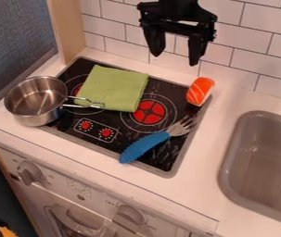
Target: Put the blue fork on top of the green cloth
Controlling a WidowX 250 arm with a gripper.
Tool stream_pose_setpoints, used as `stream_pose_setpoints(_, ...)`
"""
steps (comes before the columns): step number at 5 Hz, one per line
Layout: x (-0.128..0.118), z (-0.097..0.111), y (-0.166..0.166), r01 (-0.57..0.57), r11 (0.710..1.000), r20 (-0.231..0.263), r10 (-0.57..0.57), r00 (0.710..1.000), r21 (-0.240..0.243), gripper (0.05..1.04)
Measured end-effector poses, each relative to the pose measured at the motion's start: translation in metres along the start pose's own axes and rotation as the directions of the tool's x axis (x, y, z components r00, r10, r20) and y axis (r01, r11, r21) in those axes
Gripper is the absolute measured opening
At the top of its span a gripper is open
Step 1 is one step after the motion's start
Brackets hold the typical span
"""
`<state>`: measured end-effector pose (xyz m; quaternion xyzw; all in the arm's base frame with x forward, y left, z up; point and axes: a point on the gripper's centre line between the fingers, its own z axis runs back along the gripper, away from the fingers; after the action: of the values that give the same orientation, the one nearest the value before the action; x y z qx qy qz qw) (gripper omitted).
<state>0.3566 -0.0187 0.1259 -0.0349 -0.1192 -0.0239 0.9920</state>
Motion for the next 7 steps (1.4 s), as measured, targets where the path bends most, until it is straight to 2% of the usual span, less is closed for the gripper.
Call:
stream_pose_setpoints(1,-0.005,-0.010,0.001,0.001,1.000,-0.032,-0.001,0.999,-0.001,1.001)
stream_pose_setpoints(2,-0.026,-0.012,0.000,0.056,0.998,-0.072,-0.055,0.996,0.005,1.001)
stream_pose_setpoints(3,-0.047,-0.001,-0.014,0.153,0.988,-0.061,-0.152,0.987,0.017,1.001)
stream_pose_setpoints(4,-0.069,-0.003,-0.022,0.210,0.978,-0.093,-0.211,0.973,-0.016,1.001)
stream_pose_setpoints(5,-0.090,-0.020,-0.028,0.313,0.950,-0.101,-0.313,0.944,-0.012,1.001)
stream_pose_setpoints(6,-0.095,-0.036,-0.025,0.356,0.935,-0.080,-0.355,0.932,0.002,1.001)
stream_pose_setpoints(7,-0.095,-0.056,-0.018,0.394,0.919,-0.099,-0.391,0.915,0.013,1.001)
